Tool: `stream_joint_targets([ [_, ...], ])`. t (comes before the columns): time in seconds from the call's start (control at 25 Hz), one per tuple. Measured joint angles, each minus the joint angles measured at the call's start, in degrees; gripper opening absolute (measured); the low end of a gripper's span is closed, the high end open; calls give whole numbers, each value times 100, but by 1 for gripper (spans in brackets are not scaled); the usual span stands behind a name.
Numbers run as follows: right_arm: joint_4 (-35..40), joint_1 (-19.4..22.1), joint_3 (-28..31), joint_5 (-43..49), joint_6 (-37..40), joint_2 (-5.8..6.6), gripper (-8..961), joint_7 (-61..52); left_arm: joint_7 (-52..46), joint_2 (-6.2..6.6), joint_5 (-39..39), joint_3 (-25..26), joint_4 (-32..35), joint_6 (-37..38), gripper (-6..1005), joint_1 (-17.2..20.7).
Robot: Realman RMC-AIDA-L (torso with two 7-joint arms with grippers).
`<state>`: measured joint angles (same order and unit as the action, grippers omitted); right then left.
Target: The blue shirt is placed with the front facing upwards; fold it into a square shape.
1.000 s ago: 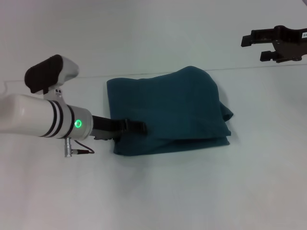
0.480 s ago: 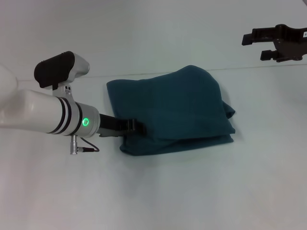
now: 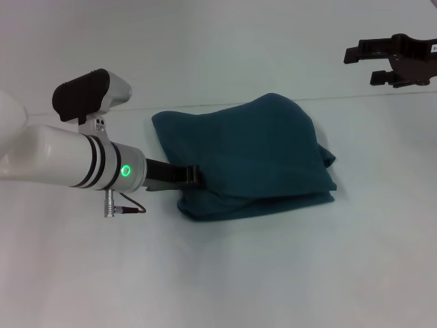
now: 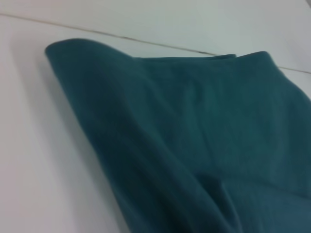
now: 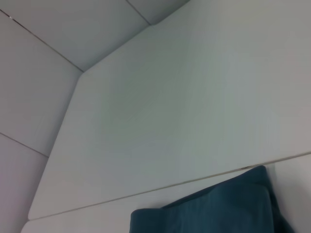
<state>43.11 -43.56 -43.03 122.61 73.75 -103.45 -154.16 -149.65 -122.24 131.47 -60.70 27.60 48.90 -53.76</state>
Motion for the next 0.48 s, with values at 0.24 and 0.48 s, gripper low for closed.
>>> stream_joint_targets([
  [0.24, -22, 3, 45, 0, -9, 0, 914, 2, 12, -28, -6, 36, 521, 606, 149, 273],
  [0.48, -79, 6, 58, 8, -22, 0, 914, 9, -37, 8, -8, 148, 1001, 1177, 139, 743],
])
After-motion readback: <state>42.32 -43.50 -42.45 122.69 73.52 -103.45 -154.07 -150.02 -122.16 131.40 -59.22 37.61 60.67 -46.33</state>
